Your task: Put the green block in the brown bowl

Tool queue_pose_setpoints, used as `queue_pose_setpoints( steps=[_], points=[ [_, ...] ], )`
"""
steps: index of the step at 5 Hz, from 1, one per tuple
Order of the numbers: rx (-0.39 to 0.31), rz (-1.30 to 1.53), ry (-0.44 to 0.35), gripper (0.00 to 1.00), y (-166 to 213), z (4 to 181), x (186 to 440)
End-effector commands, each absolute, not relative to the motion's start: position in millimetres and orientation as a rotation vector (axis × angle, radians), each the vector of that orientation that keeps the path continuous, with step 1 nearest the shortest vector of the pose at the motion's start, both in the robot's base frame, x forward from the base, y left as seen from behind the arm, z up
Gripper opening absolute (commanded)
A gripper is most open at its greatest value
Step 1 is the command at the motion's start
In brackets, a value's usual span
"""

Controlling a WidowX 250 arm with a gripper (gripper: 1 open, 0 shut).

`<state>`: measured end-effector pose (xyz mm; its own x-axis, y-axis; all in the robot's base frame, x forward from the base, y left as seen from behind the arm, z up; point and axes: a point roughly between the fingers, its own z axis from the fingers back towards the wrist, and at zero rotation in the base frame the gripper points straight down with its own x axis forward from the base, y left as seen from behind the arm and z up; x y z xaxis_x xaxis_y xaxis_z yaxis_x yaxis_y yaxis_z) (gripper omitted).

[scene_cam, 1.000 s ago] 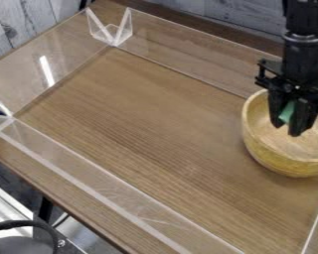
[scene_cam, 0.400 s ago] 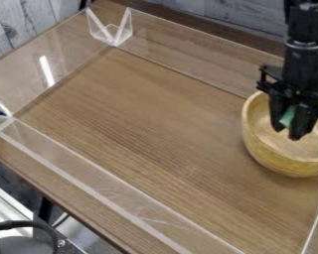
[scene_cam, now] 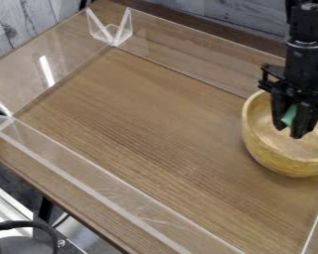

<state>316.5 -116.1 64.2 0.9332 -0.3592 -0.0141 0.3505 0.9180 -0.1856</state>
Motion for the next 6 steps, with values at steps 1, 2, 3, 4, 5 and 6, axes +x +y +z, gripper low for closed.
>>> queue_pose_setpoints(
  steps=[1, 2, 3, 4, 5, 6],
  points=[
    [-0.187, -0.364, -0.029, 0.0, -115, 83.1, 331],
    [-0.189, -0.36, -0.031, 0.0, -114, 82.5, 334],
    [-0.187, -0.358, -0.017, 0.0, -113, 75.1, 334],
    [-0.185, -0.358, -0.001, 0.0, -113, 67.3, 335],
    [-0.184, -0.357, 0.013, 0.0, -112, 59.9, 336],
    [-0.184, -0.354, 0.022, 0.0, -112, 56.1, 337]
  ],
)
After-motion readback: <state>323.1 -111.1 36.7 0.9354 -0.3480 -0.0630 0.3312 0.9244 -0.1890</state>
